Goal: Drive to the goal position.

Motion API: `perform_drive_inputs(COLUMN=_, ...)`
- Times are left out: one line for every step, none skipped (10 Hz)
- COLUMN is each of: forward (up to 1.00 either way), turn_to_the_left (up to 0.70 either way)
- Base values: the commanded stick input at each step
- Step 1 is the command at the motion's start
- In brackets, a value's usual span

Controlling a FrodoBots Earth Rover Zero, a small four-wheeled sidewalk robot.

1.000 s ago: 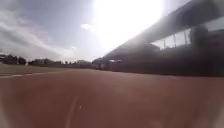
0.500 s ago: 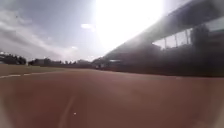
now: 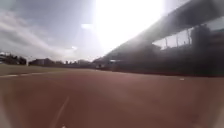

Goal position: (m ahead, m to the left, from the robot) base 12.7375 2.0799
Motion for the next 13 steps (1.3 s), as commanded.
perform_drive_inputs(forward=0.7, turn_to_the_left=0.0)
perform_drive_inputs(forward=0.7, turn_to_the_left=0.0)
perform_drive_inputs(forward=0.7, turn_to_the_left=0.0)
perform_drive_inputs(forward=0.7, turn_to_the_left=0.0)
perform_drive_inputs(forward=0.7, turn_to_the_left=0.0)
perform_drive_inputs(forward=0.7, turn_to_the_left=0.0)
perform_drive_inputs(forward=0.7, turn_to_the_left=0.0)
perform_drive_inputs(forward=0.7, turn_to_the_left=0.0)
perform_drive_inputs(forward=0.7, turn_to_the_left=0.0)
perform_drive_inputs(forward=0.7, turn_to_the_left=0.0)
perform_drive_inputs(forward=0.7, turn_to_the_left=0.0)
perform_drive_inputs(forward=0.7, turn_to_the_left=0.0)
perform_drive_inputs(forward=0.7, turn_to_the_left=0.0)
